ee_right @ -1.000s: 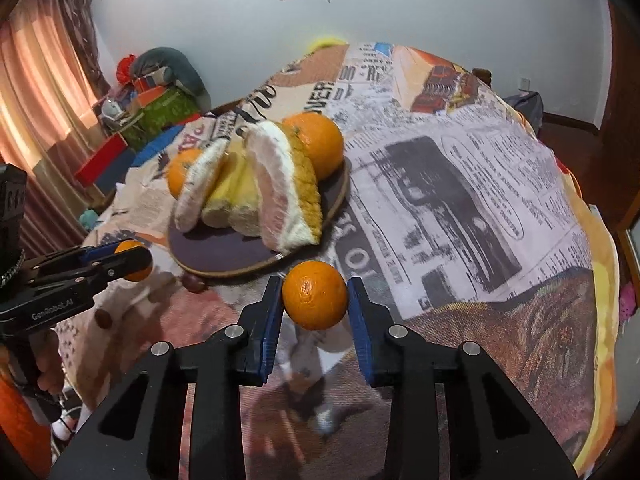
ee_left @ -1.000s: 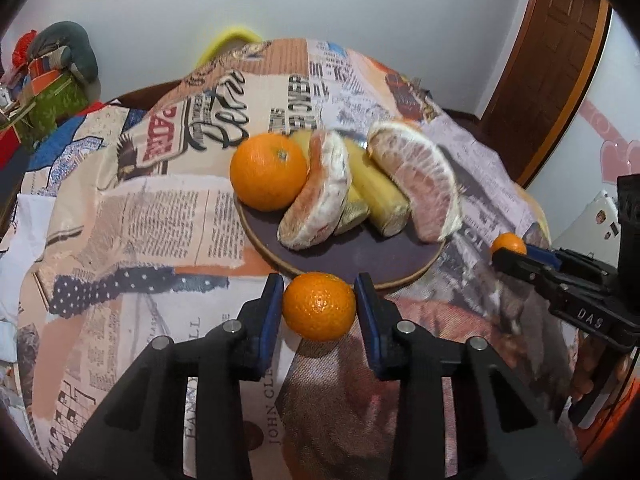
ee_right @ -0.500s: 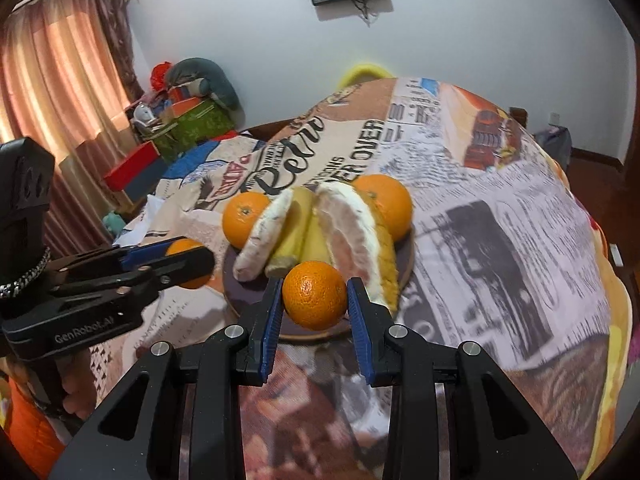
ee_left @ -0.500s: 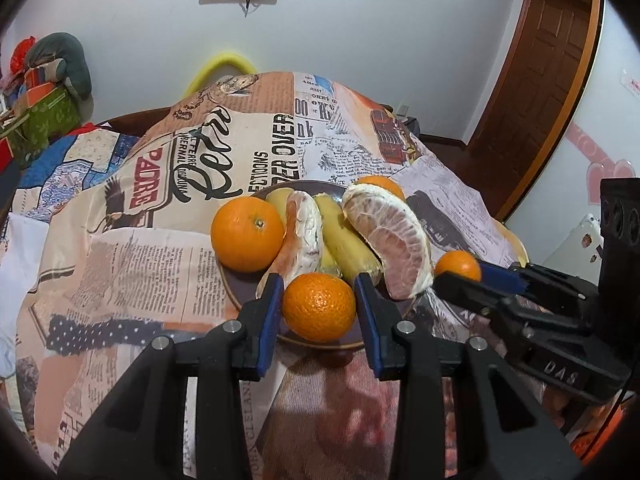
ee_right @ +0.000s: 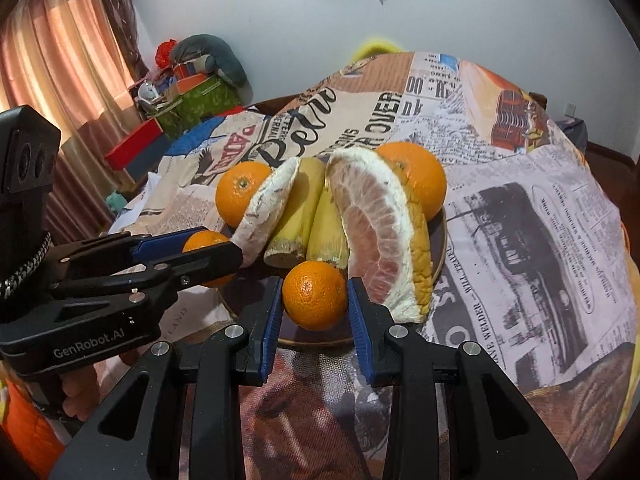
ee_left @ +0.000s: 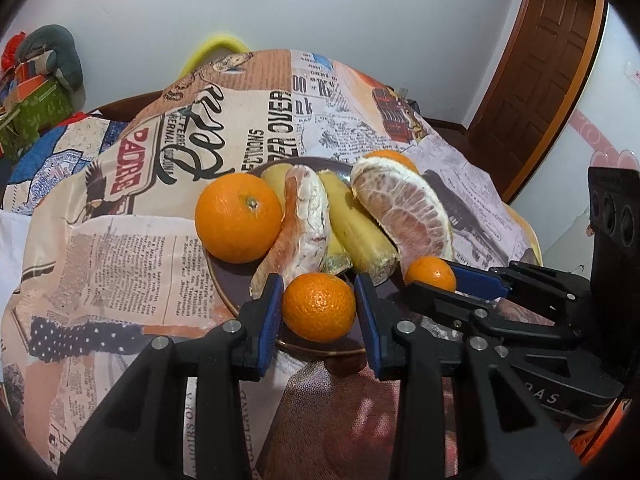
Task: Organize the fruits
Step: 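Place both small mandarins on the plate beside the pomelo segments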
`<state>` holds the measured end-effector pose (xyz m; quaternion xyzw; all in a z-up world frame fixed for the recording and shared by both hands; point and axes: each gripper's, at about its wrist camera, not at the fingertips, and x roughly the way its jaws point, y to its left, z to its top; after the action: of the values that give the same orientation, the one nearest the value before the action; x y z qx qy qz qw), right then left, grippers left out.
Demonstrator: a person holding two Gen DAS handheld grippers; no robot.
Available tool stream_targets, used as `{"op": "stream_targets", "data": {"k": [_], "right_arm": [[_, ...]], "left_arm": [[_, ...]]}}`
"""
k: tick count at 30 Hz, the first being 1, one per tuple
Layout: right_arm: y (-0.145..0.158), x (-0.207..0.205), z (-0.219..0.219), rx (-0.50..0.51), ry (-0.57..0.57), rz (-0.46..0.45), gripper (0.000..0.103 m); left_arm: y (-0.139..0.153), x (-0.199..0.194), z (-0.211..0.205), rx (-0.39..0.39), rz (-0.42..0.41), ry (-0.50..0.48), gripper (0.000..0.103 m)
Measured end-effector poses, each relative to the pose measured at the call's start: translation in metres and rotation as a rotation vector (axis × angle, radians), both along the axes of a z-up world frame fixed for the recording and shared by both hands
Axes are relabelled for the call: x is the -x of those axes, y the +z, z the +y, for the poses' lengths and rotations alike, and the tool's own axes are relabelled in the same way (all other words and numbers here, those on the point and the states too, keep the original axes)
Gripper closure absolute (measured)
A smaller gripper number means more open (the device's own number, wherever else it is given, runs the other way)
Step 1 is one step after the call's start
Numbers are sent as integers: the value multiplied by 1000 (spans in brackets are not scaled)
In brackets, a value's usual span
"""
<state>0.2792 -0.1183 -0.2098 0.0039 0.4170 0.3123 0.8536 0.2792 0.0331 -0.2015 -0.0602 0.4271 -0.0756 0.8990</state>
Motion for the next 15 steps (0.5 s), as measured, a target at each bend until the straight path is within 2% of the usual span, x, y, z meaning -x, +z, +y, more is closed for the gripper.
{"op": "stream_targets", "data": {"k": [7, 15], "right_arm": [[-5, -2, 0, 5, 4, 11, 73], [-2, -1, -2, -7, 12, 30, 71]], "left_arm": [[-8, -4, -1, -7, 24, -8, 67], [2, 1, -3, -22, -1, -14, 67]]}}
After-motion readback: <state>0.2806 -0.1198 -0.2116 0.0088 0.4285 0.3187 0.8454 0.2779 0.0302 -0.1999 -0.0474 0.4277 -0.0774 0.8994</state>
